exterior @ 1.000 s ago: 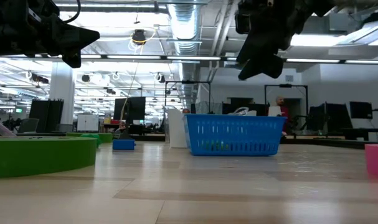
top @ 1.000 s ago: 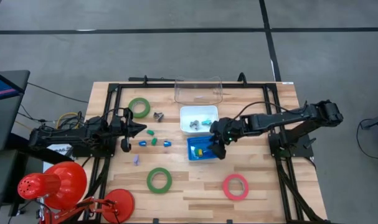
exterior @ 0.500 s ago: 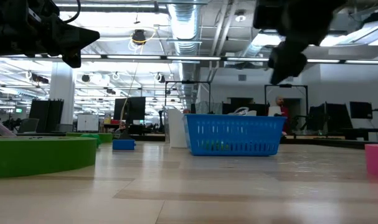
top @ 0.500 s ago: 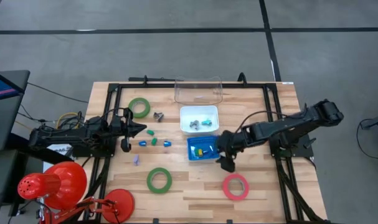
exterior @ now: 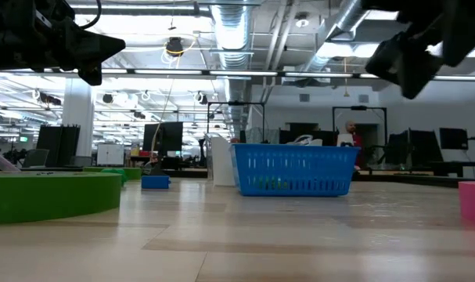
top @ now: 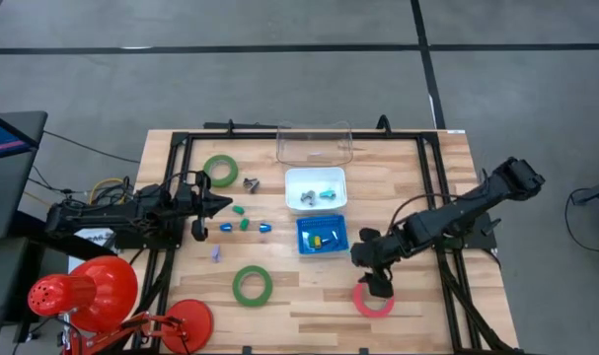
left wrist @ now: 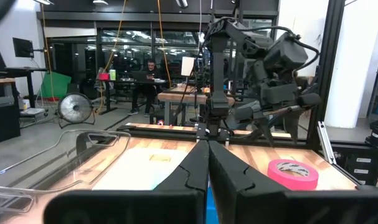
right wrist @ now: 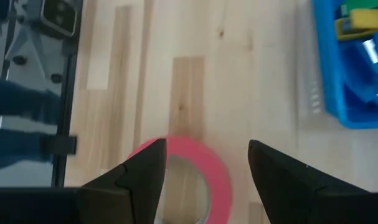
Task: Pick and place Stapler, Stapler remover, tape
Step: Put the pink tape into the transparent bin
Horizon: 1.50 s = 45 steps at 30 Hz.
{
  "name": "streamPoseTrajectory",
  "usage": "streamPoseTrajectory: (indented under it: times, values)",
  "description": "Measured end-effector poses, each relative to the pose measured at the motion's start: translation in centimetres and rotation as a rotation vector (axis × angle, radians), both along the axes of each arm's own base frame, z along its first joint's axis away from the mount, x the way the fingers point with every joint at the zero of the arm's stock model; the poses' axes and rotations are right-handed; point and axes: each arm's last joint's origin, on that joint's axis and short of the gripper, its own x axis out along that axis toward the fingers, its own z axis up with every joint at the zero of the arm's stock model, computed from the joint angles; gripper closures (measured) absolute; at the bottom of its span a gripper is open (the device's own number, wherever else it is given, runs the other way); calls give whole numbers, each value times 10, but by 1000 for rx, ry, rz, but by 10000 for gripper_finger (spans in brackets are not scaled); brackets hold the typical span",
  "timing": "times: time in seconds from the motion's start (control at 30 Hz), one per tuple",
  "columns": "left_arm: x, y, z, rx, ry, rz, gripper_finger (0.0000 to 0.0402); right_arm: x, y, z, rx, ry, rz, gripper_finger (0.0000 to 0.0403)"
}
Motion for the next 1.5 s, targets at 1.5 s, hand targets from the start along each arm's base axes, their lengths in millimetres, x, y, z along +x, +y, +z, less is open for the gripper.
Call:
streamPoseTrajectory:
  times: [1.5]
  values:
    - [0, 0, 0, 0, 0, 0, 398, -27, 18, -7, -155, 101, 107, 142]
